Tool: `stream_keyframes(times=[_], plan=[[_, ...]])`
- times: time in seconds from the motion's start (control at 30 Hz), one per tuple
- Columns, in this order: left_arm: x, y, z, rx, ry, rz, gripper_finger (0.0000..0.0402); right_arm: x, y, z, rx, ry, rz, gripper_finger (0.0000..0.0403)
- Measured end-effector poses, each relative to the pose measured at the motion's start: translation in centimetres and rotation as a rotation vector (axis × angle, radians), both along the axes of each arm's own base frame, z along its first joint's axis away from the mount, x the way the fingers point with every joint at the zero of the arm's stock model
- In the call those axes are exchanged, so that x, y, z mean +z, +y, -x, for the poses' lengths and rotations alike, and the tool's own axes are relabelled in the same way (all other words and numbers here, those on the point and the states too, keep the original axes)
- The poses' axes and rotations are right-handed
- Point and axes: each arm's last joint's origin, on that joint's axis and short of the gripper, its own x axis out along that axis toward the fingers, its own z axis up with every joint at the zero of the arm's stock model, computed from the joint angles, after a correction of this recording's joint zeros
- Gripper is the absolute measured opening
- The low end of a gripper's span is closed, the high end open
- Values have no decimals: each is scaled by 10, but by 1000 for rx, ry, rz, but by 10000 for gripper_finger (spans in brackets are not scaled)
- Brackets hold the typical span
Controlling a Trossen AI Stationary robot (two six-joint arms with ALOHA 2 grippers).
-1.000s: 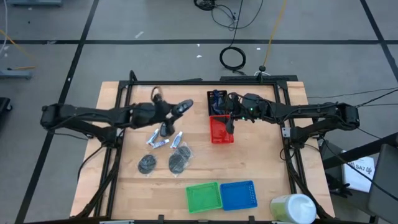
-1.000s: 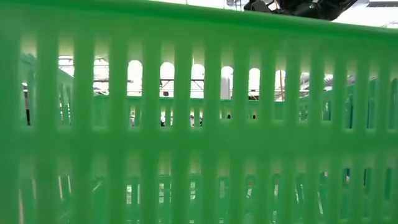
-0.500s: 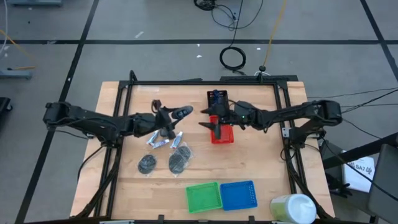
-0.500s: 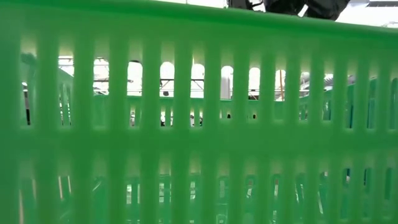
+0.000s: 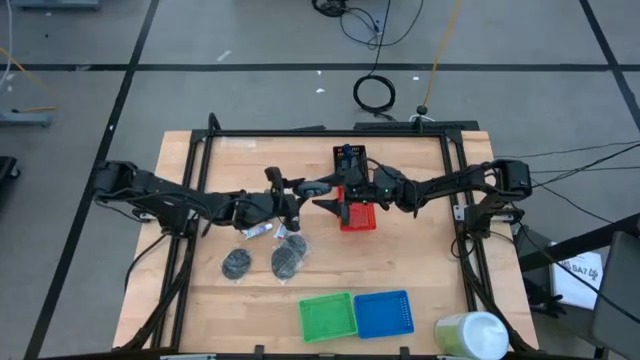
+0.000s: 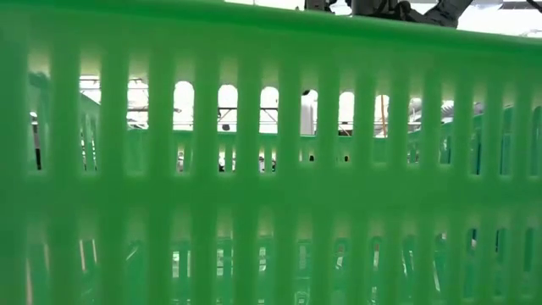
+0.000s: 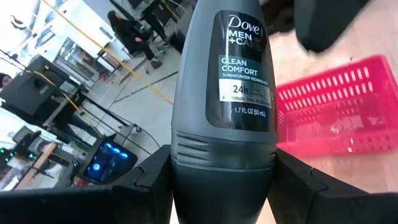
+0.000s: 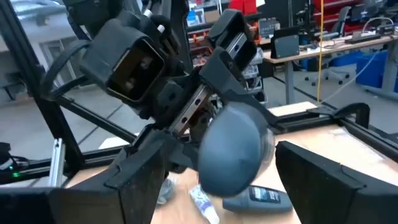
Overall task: Pick & Place Travel size toiletries
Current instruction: Put the top gray deodorant into the red bin
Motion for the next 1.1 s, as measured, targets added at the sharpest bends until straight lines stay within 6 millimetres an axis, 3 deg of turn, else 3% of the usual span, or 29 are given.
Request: stream_keyframes(times=[0.27, 0.57, 0.73, 0.93, 1.1], plan=[[2, -1, -5, 0, 1, -7, 190, 2, 0, 0, 0, -22, -8, 265], [2, -1, -5, 11, -7, 15, 190, 2, -1, 0, -16, -19, -16, 149], [1, -1, -5, 22, -34, 60, 193, 2, -2, 0, -14, -19, -23, 148], [4, -2, -3, 49, -161, 258, 240, 3, -1, 0, 4, -25, -3, 144], [35, -4, 9, 48, -201, 369, 303, 7, -1, 1, 3, -39, 25, 143]])
